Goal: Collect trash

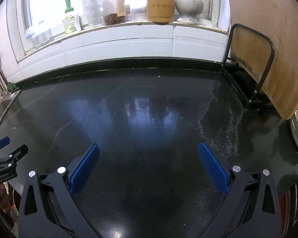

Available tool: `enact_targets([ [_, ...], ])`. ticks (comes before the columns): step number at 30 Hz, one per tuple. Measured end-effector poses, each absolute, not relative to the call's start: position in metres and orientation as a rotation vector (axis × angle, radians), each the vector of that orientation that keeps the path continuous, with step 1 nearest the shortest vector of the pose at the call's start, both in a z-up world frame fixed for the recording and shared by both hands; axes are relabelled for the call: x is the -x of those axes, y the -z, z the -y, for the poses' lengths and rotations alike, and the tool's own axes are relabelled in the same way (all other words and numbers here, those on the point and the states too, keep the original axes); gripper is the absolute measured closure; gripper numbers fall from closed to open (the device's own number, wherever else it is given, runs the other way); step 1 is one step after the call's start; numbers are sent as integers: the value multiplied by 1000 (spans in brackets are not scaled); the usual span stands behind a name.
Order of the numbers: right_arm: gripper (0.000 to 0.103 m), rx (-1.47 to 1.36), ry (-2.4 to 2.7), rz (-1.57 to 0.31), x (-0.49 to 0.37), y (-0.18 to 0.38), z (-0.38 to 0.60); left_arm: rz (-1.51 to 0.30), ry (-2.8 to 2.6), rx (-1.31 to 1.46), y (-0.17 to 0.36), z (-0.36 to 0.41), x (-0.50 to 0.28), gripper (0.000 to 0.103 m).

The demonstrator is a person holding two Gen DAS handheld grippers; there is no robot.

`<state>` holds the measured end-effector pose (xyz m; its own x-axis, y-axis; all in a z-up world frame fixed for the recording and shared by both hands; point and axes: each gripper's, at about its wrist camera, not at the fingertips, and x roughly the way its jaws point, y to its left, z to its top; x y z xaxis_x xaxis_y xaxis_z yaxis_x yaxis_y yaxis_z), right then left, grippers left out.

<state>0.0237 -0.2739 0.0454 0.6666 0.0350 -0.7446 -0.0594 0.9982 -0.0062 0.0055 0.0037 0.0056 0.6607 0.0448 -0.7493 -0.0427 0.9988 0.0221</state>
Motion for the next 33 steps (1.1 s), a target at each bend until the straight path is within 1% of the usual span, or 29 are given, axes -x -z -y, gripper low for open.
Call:
enact_targets([
  [13, 7, 32, -67, -855, -27, -42, 268, -875, -68, 3, 3, -12, -7, 7],
  [33, 7, 34, -79, -855, -30, -42, 267, -865, -78, -3, 0, -10, -6, 7],
])
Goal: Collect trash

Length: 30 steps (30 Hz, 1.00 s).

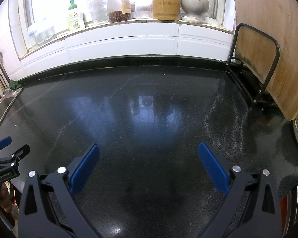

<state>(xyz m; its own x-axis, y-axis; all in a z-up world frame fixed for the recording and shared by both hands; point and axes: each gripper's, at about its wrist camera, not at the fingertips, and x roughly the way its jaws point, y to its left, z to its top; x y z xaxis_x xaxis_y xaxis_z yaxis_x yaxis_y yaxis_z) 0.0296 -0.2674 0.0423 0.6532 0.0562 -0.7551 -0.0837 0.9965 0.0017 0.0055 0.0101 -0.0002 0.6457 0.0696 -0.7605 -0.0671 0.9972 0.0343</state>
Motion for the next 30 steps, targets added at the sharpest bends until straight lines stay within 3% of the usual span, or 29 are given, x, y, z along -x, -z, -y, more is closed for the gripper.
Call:
enact_targets([
  [30, 7, 29, -79, -859, -27, -40, 268, -872, -76, -3, -1, -12, -4, 7],
])
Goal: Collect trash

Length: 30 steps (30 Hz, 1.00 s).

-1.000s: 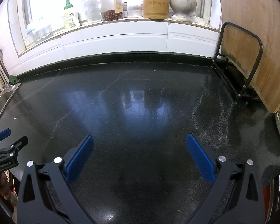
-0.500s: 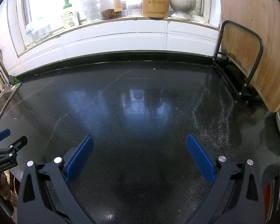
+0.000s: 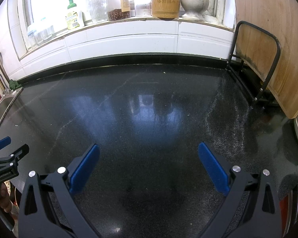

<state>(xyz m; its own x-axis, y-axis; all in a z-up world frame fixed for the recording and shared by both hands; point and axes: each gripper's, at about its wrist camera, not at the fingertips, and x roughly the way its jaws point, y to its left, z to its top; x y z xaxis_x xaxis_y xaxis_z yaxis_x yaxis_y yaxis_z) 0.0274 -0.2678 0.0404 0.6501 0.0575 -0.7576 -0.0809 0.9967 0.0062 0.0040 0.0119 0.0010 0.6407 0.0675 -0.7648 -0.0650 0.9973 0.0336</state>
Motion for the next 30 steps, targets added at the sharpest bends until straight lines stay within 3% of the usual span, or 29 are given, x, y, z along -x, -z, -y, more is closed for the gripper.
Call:
enact_targets([
  [30, 7, 33, -70, -858, -25, -42, 268, -876, -71, 24, -4, -15, -6, 7],
])
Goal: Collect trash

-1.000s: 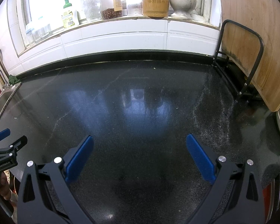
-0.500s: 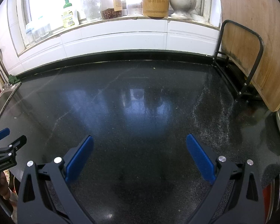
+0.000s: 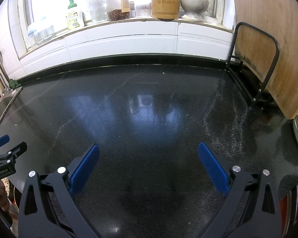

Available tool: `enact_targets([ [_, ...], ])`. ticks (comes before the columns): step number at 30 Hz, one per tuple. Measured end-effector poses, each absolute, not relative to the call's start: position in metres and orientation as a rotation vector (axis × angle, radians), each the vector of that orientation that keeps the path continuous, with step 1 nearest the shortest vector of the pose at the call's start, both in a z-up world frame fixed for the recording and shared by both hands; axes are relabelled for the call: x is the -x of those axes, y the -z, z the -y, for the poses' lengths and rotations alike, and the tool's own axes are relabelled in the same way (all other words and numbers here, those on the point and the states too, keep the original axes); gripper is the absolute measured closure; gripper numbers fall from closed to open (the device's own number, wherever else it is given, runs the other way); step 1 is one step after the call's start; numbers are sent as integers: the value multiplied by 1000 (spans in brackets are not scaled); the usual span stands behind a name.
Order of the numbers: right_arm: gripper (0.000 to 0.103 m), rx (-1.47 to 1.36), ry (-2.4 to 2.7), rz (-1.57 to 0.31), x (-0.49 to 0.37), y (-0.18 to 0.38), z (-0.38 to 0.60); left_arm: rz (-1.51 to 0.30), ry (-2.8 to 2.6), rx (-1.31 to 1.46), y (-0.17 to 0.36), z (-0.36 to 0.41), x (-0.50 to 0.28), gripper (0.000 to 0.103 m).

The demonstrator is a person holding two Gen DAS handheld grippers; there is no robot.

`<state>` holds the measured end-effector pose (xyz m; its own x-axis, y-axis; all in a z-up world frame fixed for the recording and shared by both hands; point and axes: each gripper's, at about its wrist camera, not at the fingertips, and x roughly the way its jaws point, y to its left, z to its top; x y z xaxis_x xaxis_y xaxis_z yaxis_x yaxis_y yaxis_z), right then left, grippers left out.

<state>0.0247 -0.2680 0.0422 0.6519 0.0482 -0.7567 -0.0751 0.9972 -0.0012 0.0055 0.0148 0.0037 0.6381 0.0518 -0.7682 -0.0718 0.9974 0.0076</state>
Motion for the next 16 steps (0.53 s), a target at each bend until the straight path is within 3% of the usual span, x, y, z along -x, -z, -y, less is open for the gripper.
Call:
enact_targets([
  [16, 7, 12, -95, -850, -33, -38, 279, -868, -56, 22, 4, -18, -23, 7],
])
